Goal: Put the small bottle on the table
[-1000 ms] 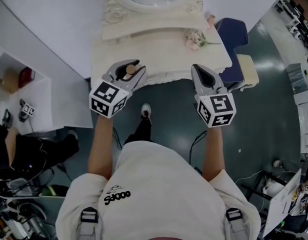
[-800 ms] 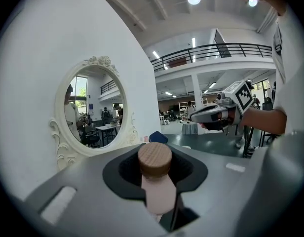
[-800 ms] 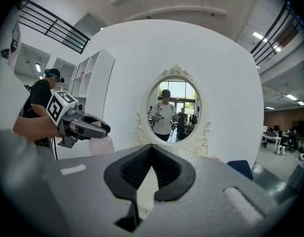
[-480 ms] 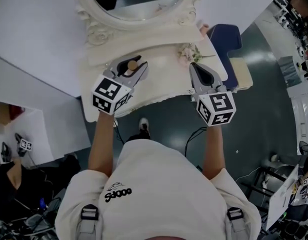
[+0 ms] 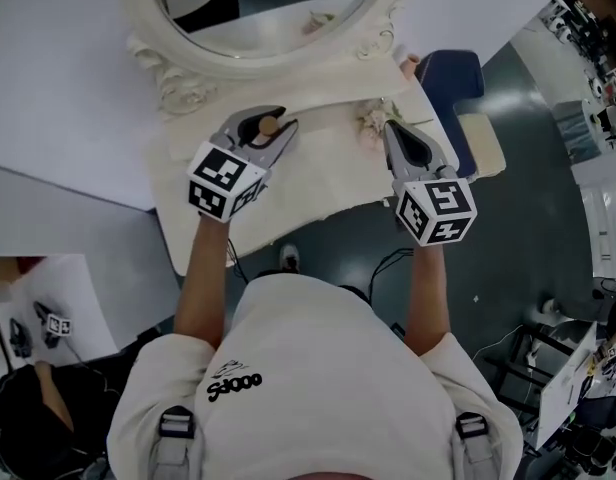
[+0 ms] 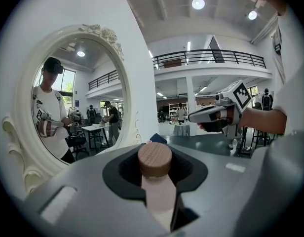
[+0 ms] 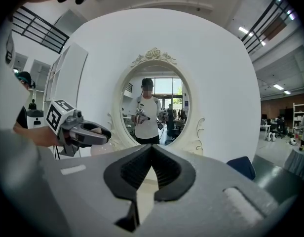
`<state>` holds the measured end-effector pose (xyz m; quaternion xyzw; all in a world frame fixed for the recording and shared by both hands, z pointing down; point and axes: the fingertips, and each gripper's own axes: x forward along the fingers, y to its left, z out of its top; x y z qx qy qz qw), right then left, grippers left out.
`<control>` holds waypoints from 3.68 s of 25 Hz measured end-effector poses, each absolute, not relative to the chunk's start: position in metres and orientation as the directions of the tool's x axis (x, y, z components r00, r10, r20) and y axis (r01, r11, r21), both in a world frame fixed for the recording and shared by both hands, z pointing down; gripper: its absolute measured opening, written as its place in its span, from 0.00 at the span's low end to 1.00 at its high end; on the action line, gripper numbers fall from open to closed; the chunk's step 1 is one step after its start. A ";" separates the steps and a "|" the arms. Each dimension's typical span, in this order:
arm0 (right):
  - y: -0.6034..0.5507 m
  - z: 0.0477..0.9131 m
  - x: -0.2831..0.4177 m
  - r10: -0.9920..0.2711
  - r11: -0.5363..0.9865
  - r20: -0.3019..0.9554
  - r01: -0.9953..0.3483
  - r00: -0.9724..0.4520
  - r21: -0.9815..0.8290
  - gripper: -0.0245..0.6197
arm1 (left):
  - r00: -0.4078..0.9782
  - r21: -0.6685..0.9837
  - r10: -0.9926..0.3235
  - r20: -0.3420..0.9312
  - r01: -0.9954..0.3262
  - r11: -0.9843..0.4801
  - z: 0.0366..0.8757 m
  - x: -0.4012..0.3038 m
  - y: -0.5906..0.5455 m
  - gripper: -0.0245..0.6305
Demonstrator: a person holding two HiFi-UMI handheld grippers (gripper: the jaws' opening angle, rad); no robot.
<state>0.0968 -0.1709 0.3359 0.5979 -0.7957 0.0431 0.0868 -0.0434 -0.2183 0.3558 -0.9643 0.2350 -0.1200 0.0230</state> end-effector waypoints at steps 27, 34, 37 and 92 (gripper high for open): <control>-0.272 0.439 0.174 -0.822 0.421 0.398 -0.905 -0.408 -0.059 0.04 | 0.791 0.062 -0.438 0.428 -0.509 -0.859 0.497 0.074 -0.308 0.22; -0.278 0.468 0.188 -0.785 0.435 0.445 -0.895 -0.430 -0.097 0.04 | 0.775 0.119 -0.407 0.483 -0.518 -0.847 0.555 0.097 -0.310 0.22; -0.281 0.478 0.196 -0.775 0.438 0.461 -0.893 -0.432 -0.101 0.04 | 0.767 0.107 -0.408 0.496 -0.520 -0.847 0.579 0.104 -0.315 0.22; -0.301 0.400 0.201 -0.826 0.482 0.330 -0.876 -0.458 -0.010 0.04 | 0.756 0.001 -0.588 0.286 -0.614 -0.789 0.469 0.072 -0.335 0.25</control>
